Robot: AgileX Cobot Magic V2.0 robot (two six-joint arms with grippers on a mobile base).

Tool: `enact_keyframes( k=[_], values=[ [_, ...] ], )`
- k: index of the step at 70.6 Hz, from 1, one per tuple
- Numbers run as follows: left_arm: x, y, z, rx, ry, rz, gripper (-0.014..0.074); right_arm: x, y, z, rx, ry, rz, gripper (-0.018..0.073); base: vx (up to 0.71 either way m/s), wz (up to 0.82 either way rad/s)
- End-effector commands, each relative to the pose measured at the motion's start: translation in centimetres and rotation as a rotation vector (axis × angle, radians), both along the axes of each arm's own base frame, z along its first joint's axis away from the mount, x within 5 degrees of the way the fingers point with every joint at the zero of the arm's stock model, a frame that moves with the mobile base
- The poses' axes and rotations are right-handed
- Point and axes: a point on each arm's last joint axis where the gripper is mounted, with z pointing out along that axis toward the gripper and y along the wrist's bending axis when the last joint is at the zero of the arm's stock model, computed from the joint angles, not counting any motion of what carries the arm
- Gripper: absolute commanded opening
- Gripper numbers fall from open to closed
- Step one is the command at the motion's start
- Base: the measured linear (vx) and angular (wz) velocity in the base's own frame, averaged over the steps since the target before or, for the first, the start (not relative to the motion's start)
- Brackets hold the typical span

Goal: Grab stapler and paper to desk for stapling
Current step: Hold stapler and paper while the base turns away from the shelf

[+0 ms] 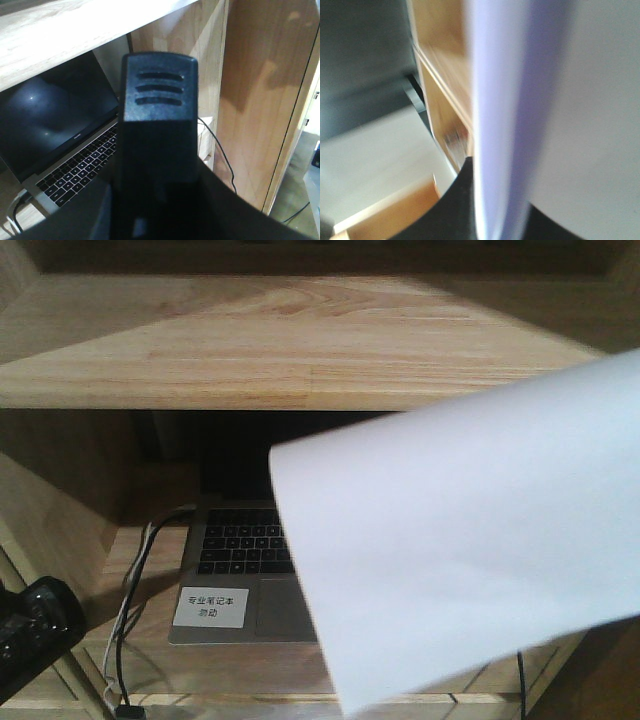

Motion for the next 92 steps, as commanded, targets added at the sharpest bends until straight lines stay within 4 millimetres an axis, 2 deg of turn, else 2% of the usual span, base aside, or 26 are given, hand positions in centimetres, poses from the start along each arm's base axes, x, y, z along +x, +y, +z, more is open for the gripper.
enact_keyframes(
  k=[1, 31, 92],
  values=[
    [0.1, 0.0, 1.7, -0.107, -0.074, 0.016, -0.0006, -0.7, 0.0, 0.8, 0.001, -0.028, 0.040, -0.0006, 0.00, 0.00],
    [0.1, 0.0, 1.7, -0.107, -0.074, 0.016, -0.0006, -1.7, 0.9, 0.0, -0.101, 0.014, 0.188, -0.0006, 0.00, 0.00],
    [0.1, 0.0, 1.7, -0.107, -0.074, 0.016, -0.0006, -1.7, 0.9, 0.0, -0.104, 0.010, 0.190, -0.0006, 0.00, 0.00]
  ],
)
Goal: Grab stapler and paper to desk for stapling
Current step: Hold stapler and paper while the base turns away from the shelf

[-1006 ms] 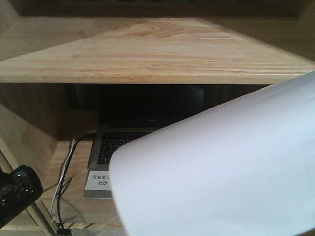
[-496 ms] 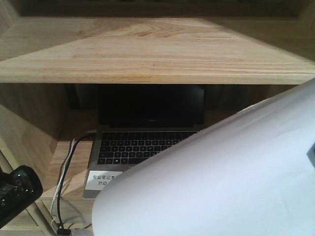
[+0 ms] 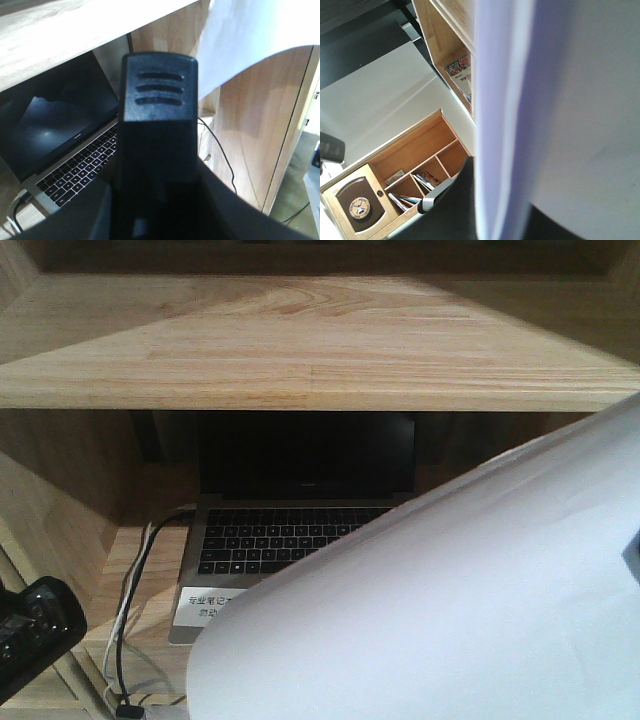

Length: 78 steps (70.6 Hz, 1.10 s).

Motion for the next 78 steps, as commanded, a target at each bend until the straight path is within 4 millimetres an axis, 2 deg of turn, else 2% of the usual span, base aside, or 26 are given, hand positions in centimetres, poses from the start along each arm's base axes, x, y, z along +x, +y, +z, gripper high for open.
enact_keyframes(
  k=[1, 41, 78],
  values=[
    [0.13, -0.03, 1.74, -0.107, -0.074, 0.016, -0.0006, -0.32, -0.12, 1.14, 0.043, -0.042, 0.021, -0.0006, 0.00, 0.00],
    [0.13, -0.03, 1.74, -0.107, -0.074, 0.016, -0.0006, -0.32, -0.12, 1.14, 0.043, -0.042, 0.021, -0.0006, -0.01, 0.06],
    [0.13, -0.03, 1.74, -0.107, -0.074, 0.016, -0.0006, -0.32, -0.12, 1.14, 0.043, -0.042, 0.021, -0.0006, -0.09, 0.33]
  ],
)
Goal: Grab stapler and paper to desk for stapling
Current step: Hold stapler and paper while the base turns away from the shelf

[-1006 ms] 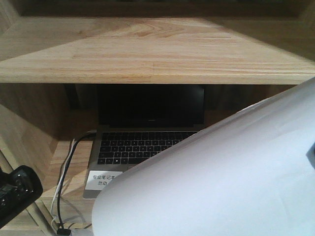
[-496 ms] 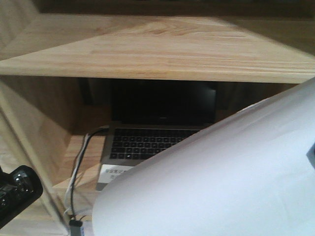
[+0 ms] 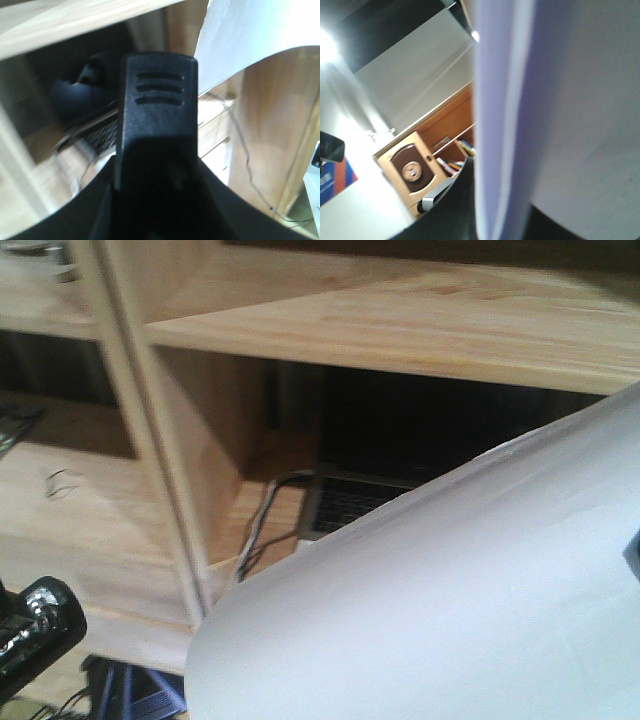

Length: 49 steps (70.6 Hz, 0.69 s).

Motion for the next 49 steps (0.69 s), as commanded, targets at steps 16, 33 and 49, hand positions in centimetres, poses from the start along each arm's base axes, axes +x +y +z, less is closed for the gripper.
enact_keyframes(
  k=[16, 33, 49],
  values=[
    [0.13, -0.03, 1.74, -0.107, -0.074, 0.016, -0.0006, -0.31, -0.13, 1.15, 0.045, -0.041, 0.021, -0.0006, -0.10, 0.39],
    [0.13, -0.03, 1.74, -0.107, -0.074, 0.016, -0.0006, -0.31, -0.13, 1.15, 0.045, -0.041, 0.021, -0.0006, -0.10, 0.38],
    [0.13, -0.03, 1.74, -0.107, -0.074, 0.016, -0.0006, -0.31, -0.13, 1.15, 0.045, -0.041, 0.021, -0.0006, -0.11, 0.44]
  ],
)
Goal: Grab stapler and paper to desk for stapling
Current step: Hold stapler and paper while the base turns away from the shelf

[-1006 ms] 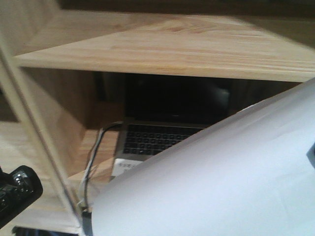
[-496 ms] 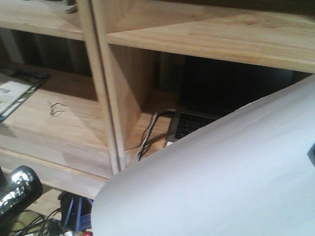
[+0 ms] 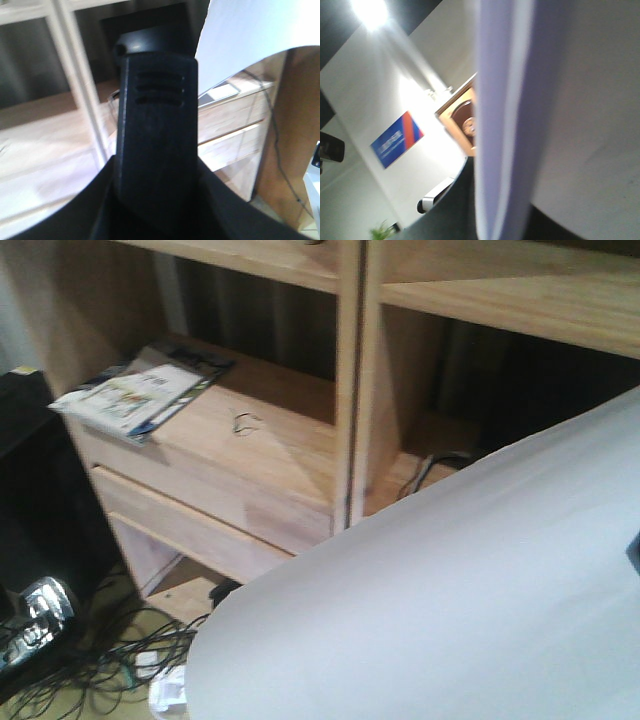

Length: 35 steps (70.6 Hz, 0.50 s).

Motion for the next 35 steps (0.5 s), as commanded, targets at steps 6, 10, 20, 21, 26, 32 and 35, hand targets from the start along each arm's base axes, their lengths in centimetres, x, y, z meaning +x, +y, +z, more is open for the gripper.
enact_keyframes(
  k=[6, 10, 20, 21, 26, 32, 35],
  values=[
    [0.13, -0.03, 1.74, -0.107, -0.074, 0.016, -0.0006, -0.31, -0.13, 1.15, 0.045, -0.041, 0.021, -0.0006, -0.13, 0.49],
    [0.13, -0.03, 1.74, -0.107, -0.074, 0.016, -0.0006, -0.31, -0.13, 1.15, 0.045, -0.041, 0.021, -0.0006, -0.13, 0.50],
    [0.13, -0.03, 1.74, -0.107, -0.074, 0.016, -0.0006, -0.31, -0.13, 1.15, 0.045, -0.041, 0.021, -0.0006, -0.13, 0.51],
    [0.13, -0.03, 1.74, -0.107, -0.074, 0.016, -0.0006, -0.31, -0.13, 1.15, 0.045, -0.041, 0.021, -0.0006, -0.13, 0.50],
    [0.13, -0.03, 1.74, -0.107, -0.074, 0.016, -0.0006, -0.31, -0.13, 1.15, 0.045, -0.041, 0.021, -0.0006, -0.13, 0.49],
    [0.13, -0.03, 1.74, -0.107, -0.074, 0.016, -0.0006, -0.31, -0.13, 1.15, 0.045, -0.041, 0.021, -0.0006, -0.12, 0.49],
    [0.13, -0.03, 1.74, -0.107, -0.074, 0.016, -0.0006, -0.31, -0.13, 1.15, 0.045, -0.041, 0.021, -0.0006, -0.11, 0.49]
  ],
)
